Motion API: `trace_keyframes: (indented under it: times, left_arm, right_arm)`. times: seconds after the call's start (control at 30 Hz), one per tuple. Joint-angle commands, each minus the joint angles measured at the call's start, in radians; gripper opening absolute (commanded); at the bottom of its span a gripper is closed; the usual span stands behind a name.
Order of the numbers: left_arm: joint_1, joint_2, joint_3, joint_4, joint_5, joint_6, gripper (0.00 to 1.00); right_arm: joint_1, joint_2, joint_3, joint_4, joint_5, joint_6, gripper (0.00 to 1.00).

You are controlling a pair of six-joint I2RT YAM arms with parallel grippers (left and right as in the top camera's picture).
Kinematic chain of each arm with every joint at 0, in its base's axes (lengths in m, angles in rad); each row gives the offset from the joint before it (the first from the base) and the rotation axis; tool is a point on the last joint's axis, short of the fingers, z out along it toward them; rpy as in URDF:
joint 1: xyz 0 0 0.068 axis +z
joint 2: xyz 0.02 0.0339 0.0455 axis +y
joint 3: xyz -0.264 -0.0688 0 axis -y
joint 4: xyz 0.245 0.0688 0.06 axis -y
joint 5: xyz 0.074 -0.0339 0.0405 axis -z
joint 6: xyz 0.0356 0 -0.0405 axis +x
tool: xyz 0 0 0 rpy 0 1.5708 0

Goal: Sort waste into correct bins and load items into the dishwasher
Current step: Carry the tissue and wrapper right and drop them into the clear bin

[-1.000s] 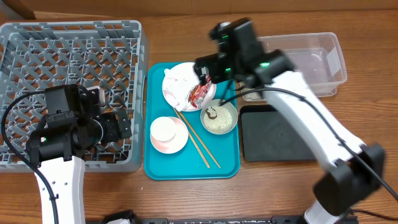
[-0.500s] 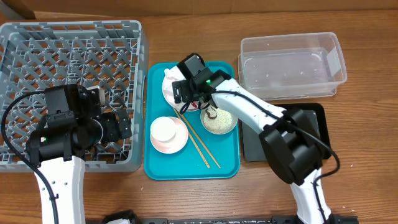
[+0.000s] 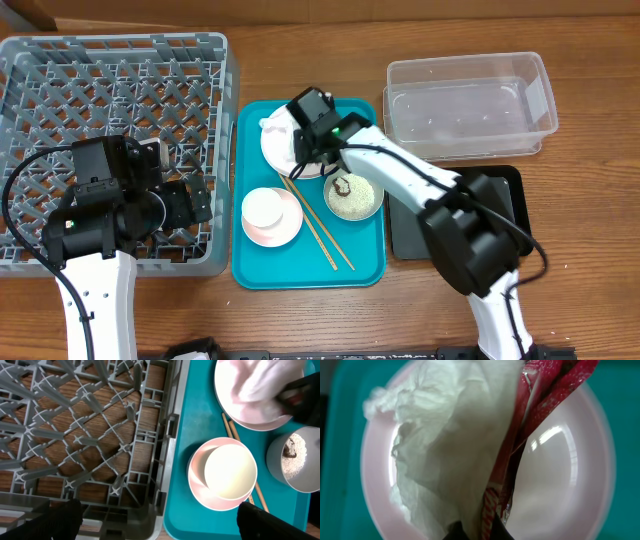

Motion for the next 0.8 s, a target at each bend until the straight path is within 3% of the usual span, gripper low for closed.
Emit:
trace_keyframes:
  times: [0.0, 0.27, 0.33, 0.43, 0.5, 0.53, 0.67, 0.77]
  left_arm:
    - [0.005, 0.002, 0.025, 0.002, 0.015, 0.023, 1.00]
    - [0.005, 0.002, 0.025, 0.009, 0.015, 0.023, 1.00]
    - [0.005, 0.002, 0.025, 0.012, 0.015, 0.023, 1.00]
    - [0.005, 0.002, 0.025, 0.012, 0.015, 0.023, 1.00]
    - [0.005, 0.002, 0.025, 0.014, 0.015, 0.023, 1.00]
    - [0.005, 0.002, 0.025, 0.015, 0.015, 0.023, 1.00]
    - [0.005, 0.002, 0.025, 0.015, 0.015, 0.023, 1.00]
    - [0.005, 0.002, 0.025, 0.016, 0.015, 0.023, 1.00]
  right_arm:
    - [-0.072, -0.227, 0.022, -0.038, 0.070, -0.021, 0.04]
    - [-0.342, -0.317, 0.014, -0.258, 0.106, -0.020, 0.05]
    - [-0.406, -0.307, -0.001, -0.258, 0.106, -0.021, 0.13]
    - [-0.455, -0.307, -0.030, -0.254, 0.105, -0.020, 0.35]
    - [-0.485, -0.307, -0.033, -0.224, 0.095, -0.021, 0.91]
    - [-0.492, -0.311, -0.024, -0.224, 0.094, -0.027, 1.00]
    - [-0.499, -0.362, 0.025, -0.294, 0.072, -0.093, 1.00]
    - [-0.502, -0.474, 0.036, -0.447, -0.088, -0.143, 1.00]
